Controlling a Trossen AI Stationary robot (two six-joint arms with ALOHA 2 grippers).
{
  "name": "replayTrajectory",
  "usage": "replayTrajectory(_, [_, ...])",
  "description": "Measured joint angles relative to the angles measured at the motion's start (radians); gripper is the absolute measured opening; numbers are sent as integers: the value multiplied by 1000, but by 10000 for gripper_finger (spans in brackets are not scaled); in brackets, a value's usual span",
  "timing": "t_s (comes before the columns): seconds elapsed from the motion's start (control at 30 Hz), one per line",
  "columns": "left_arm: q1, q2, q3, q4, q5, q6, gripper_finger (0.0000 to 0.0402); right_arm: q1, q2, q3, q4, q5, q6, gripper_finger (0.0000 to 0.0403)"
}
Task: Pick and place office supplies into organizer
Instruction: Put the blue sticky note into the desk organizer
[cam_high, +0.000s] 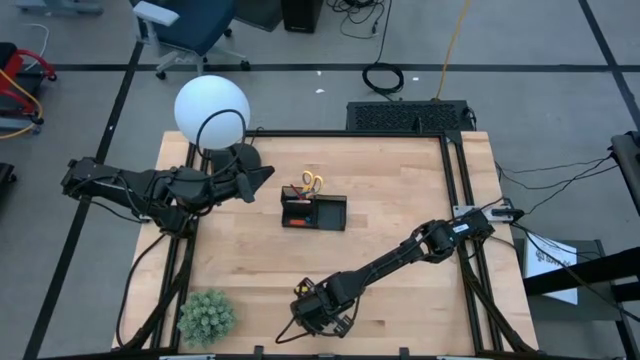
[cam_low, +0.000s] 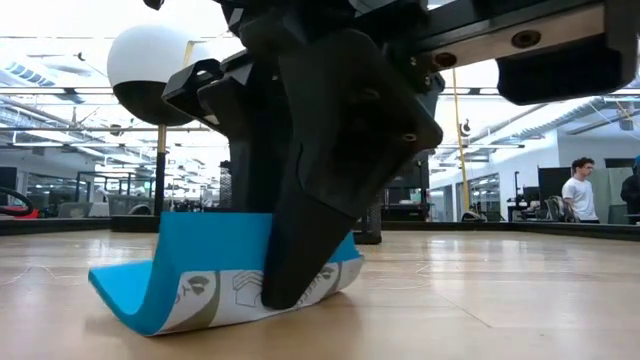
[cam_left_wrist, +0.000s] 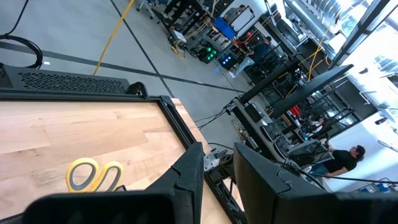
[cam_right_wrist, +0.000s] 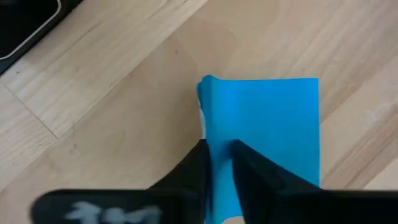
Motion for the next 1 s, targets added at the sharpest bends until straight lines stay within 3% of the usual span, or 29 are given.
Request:
replayTrajectory(0.2, [0, 0, 0, 0, 0, 0, 81, 0, 0, 0, -2, -1, 0, 5])
replayTrajectory(0.63, [0, 0, 0, 0, 0, 0, 81, 0, -14, -2, -5, 12, -1, 3])
replayTrajectory(1.0, [0, 0, 0, 0, 0, 0, 81, -11, -74, -5, -67, 168, -52, 2])
